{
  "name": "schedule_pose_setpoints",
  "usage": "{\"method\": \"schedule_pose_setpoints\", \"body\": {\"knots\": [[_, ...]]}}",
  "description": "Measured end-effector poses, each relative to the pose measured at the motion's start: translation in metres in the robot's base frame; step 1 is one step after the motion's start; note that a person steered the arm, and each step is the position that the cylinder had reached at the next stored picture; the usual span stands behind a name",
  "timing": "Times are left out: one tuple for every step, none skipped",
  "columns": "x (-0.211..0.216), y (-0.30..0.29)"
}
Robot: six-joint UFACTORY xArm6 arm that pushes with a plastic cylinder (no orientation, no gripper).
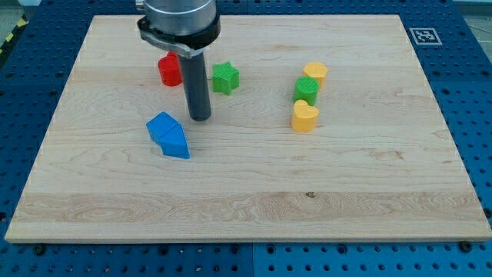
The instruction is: Place the green star in between the red circle and yellow hexagon
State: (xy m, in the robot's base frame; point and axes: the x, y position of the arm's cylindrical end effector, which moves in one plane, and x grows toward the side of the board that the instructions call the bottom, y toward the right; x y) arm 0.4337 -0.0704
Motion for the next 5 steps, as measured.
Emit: {"method": "schedule_pose_setpoints", "body": {"knots": [[-0.0032, 0.0069], [-0.0032, 0.0069], [-0.0095, 0.0152], [-0.0105, 0.0159], [-0.0105, 0.0144]]}}
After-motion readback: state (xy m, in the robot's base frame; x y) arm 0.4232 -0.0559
